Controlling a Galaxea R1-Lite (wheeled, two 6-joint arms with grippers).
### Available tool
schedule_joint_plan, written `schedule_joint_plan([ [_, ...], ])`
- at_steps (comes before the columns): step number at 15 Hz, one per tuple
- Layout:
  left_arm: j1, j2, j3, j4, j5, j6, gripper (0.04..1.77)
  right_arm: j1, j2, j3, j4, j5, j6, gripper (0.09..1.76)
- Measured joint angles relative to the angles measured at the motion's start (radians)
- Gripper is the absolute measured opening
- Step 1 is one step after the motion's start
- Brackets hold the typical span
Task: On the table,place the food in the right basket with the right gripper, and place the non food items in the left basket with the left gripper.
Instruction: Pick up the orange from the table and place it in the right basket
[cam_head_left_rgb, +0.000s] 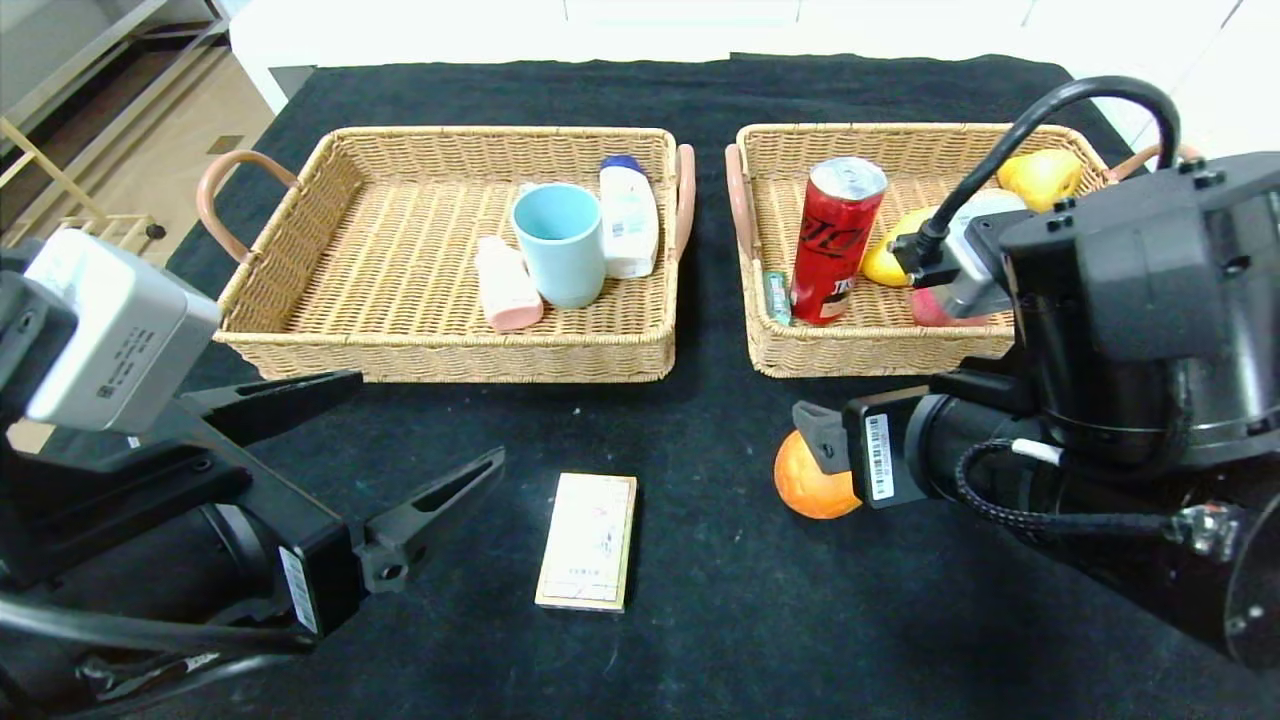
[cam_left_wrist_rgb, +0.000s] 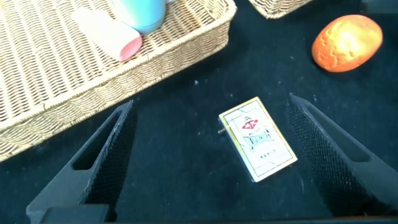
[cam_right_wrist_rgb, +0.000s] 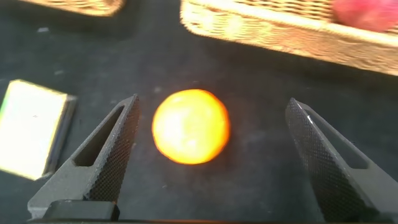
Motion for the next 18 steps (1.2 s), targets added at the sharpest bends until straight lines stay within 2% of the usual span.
schedule_joint_plan([
  [4, 0.000, 0.002, 0.000, 0.000, -0.001, 0.000, 1.72, -0.002, 0.069, -0.004, 0.001, -0.062, 0.071, 1.70],
  [14, 0.000, 0.000, 0.000, -0.004, 0.000, 0.002, 1.72, -0.017, 0.195, -0.008, -0.029, -0.074, 0.155, 1.70],
  [18, 0.000, 0.000, 0.004, -0.005, -0.001, 0.002, 1.72, -0.025, 0.222, -0.007, -0.099, -0.074, 0.156, 1.71],
])
